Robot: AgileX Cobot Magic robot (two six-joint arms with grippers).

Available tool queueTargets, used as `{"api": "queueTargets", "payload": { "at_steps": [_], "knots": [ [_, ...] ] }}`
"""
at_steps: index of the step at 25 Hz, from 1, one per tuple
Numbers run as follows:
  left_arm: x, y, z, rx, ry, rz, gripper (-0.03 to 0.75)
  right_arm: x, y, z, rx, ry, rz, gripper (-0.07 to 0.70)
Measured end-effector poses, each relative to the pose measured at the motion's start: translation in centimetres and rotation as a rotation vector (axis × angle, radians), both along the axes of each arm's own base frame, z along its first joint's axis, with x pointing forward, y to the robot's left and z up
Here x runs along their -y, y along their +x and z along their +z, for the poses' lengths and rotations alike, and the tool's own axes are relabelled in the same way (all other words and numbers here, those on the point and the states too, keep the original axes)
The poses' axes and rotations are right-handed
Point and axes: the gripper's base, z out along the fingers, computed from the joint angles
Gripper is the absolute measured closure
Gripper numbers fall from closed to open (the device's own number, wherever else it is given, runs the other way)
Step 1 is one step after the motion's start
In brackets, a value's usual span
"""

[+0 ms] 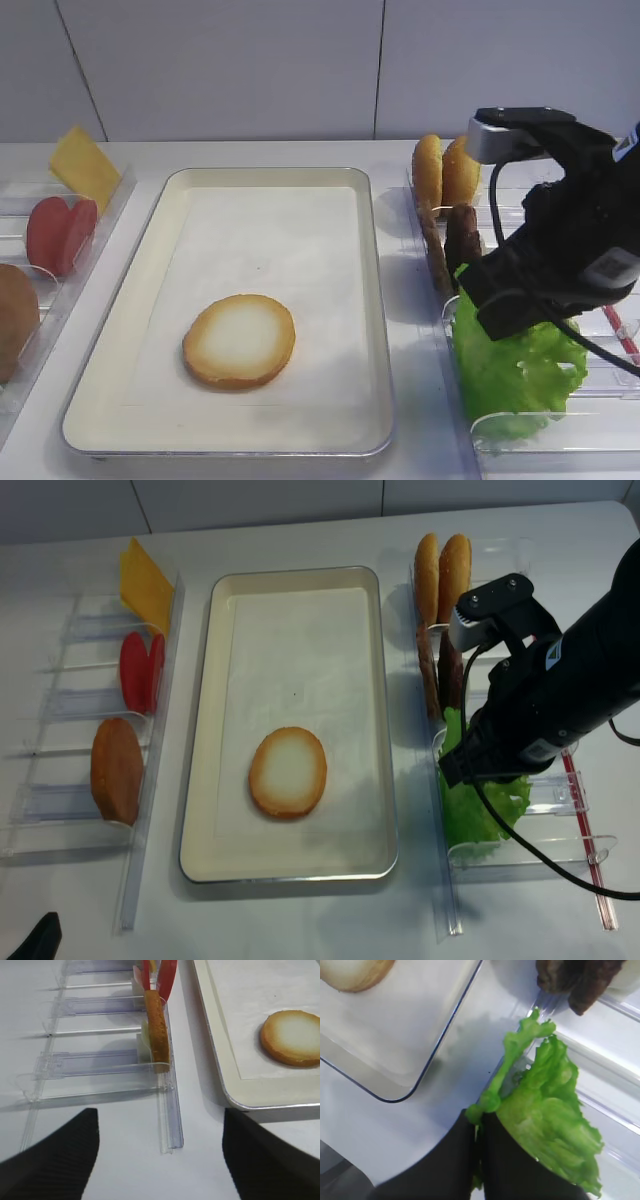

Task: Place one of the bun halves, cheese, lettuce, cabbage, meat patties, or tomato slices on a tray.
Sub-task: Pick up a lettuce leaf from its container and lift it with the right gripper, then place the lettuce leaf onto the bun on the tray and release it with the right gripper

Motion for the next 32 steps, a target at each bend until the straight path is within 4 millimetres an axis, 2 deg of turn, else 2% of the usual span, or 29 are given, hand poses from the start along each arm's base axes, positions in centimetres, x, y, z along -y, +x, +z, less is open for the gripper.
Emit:
{"api": "queueTargets", "payload": {
  "at_steps": [3,11,15,27,32],
  "knots": [
    [0.0,0.0,0.0,0.000,0.000,0.000,0.234,0.0,-0.3,0.4,-0.009,0.009,0.002,0.586],
    [0.0,0.0,0.0,0.000,0.000,0.000,0.234,0.1,-1.3,4.4,0.029,0.063,-0.008,0.586],
    [0.0,0.0,0.0,0.000,0.000,0.000,0.234,-0.1,-1.8,5.6,0.044,0.116,-0.001,0.586],
    [0.0,0.0,0.0,0.000,0.000,0.000,0.234,-1.9,-1.7,7.0,0.013,0.364,-0.043,0.587],
    [0.0,0.0,0.0,0.000,0.000,0.000,0.234,-4.0,-1.2,6.0,-0.028,0.396,-0.002,0.587]
  ]
}}
